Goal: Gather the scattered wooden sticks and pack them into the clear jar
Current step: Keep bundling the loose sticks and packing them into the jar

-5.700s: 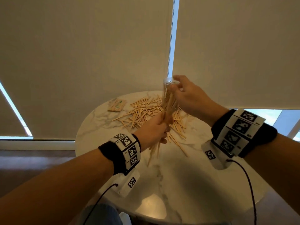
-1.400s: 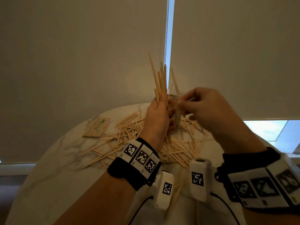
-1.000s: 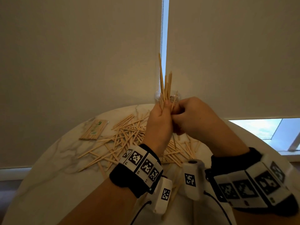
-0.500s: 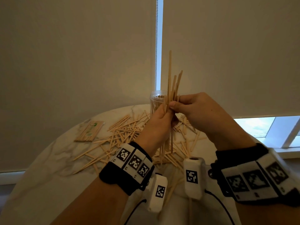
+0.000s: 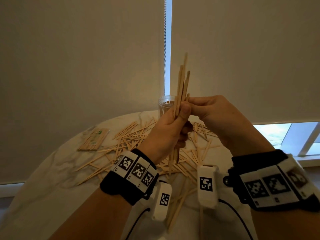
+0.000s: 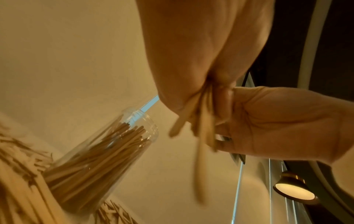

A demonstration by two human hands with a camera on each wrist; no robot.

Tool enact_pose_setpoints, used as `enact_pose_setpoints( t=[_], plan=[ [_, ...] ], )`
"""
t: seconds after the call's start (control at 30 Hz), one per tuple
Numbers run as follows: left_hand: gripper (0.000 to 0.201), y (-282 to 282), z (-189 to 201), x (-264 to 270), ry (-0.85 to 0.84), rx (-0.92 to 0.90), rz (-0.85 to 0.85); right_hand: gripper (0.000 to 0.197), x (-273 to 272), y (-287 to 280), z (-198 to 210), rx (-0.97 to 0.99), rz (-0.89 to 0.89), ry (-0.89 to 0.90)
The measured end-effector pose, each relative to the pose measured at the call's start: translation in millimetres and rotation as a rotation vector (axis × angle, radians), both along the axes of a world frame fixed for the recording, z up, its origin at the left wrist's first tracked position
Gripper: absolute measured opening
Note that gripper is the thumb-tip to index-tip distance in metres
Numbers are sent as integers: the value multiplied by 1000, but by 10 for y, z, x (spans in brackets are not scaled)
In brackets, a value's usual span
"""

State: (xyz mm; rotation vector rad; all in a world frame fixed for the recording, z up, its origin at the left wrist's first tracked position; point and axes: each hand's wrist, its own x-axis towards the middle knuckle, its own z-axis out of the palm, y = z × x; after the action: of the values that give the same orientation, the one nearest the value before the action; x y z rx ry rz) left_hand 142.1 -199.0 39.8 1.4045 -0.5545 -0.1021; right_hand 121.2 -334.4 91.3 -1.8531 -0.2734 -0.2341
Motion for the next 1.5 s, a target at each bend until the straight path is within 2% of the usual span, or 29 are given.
enact_pose_setpoints(
  t=[0.13,0.27,0.4,0.47,0.53,0.6,0.63,0.73,0.8,0.87,0.97,1.07,1.13,1.23,1.3,1.33,1.43,1.5],
  plan=[
    [37,11,-14,1,20,41,-20,25,-24,-63,69,-91,35,42],
    [28,7,-36,6,-11,79,-70,29,-57,-117,122,-31,23,123],
    [24,1,-52,15,4,113,-88,25,-14,-62,67,-88,-105,37],
    [25,17,-59,30,40,111,-80,23,11,-58,48,-4,-143,17],
    [39,48,-73,54,115,69,-47,20,38,-105,55,137,-214,-25],
    [49,89,-77,94,205,-35,28,18,44,-186,80,254,-298,-89],
    [51,111,-73,118,236,-105,63,17,43,-227,87,252,-308,-104],
    [54,158,-31,166,242,-227,119,13,-19,-219,90,47,-119,-29],
    [58,135,-14,150,175,-152,128,8,-58,-94,62,-121,-10,9],
    [63,75,-23,115,91,-40,126,3,-58,70,4,-264,4,-29],
    [53,60,-19,74,84,-46,165,4,-67,197,-18,-424,-19,-91],
    [49,123,-22,115,71,-63,196,17,-102,85,64,-406,-59,-84],
    [40,132,-16,102,56,-51,131,22,-116,-13,152,-320,-195,-202],
    [34,82,-18,46,-5,106,-17,29,-165,-62,261,-174,-362,-424],
    [28,28,0,-21,-81,219,-82,38,-203,-56,287,-196,-398,-495],
    [26,-4,8,-54,-124,244,-90,40,-209,-47,280,-256,-363,-465],
    [26,-70,39,-104,-207,244,-16,47,-220,45,200,-446,-94,-186],
    [25,-62,55,-90,-207,214,51,46,-211,121,153,-412,-15,-181]
  ],
)
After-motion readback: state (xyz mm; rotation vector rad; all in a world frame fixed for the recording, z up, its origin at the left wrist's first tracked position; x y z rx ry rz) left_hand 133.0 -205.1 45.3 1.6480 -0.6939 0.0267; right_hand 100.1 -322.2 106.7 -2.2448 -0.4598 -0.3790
